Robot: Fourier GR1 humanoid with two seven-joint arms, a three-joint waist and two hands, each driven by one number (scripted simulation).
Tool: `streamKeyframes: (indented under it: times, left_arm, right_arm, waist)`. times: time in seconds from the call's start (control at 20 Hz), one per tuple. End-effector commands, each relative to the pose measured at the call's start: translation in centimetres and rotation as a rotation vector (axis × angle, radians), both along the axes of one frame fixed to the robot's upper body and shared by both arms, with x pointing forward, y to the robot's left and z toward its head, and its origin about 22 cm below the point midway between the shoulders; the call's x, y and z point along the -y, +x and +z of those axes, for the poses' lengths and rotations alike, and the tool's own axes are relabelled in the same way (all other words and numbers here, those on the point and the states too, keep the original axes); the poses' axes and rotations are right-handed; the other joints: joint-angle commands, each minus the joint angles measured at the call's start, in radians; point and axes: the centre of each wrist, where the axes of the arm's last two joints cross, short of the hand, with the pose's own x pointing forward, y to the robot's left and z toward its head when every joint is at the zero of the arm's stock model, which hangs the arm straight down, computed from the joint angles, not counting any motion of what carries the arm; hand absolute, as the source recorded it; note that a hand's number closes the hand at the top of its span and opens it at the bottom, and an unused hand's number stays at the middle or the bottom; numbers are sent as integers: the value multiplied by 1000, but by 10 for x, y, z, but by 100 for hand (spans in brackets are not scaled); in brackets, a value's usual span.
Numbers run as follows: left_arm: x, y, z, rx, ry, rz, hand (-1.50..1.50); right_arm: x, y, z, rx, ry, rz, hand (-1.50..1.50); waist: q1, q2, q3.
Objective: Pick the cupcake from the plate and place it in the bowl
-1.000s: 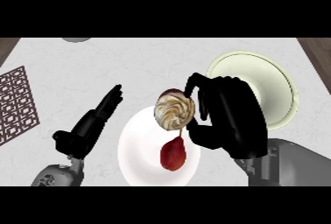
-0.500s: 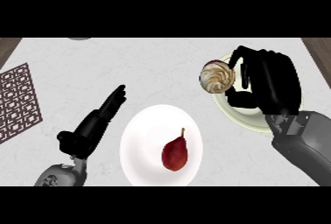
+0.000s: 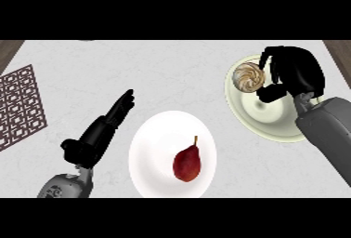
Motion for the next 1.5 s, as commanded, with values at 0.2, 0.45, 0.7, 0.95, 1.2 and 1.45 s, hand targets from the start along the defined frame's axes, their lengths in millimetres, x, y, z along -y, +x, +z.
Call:
streamKeyframes:
  times: [0.2, 0.45, 0.7, 0.95, 1.2, 1.45]
  left_arm:
    - [1, -6, -6, 0, 4, -17, 0]
    - [3, -2, 2, -13, 1, -9, 0]
    - [-8, 2, 8, 1, -18, -15, 0]
    - [-4, 11, -4, -10, -12, 24, 0]
    - [-2, 5, 4, -5, 1, 11, 0]
    - [-3, -10, 7, 2, -2, -17, 0]
  right_arm:
    - [40, 27, -26, -150, 176, 128, -150]
    - [48, 41, -26, -9, 267, 101, -150]
    - [71, 43, -12, 131, 471, -4, -150]
    - [124, 26, -7, 183, 617, -105, -150]
    - [188, 11, 12, 227, 717, -206, -150]
    - [271, -37, -3, 304, 762, -234, -150]
  waist:
    - [-5, -3, 0]
    - [-5, -4, 0]
    - [-8, -4, 1]
    - [-32, -6, 0]
    - [-23, -6, 1]
    - [-14, -4, 2]
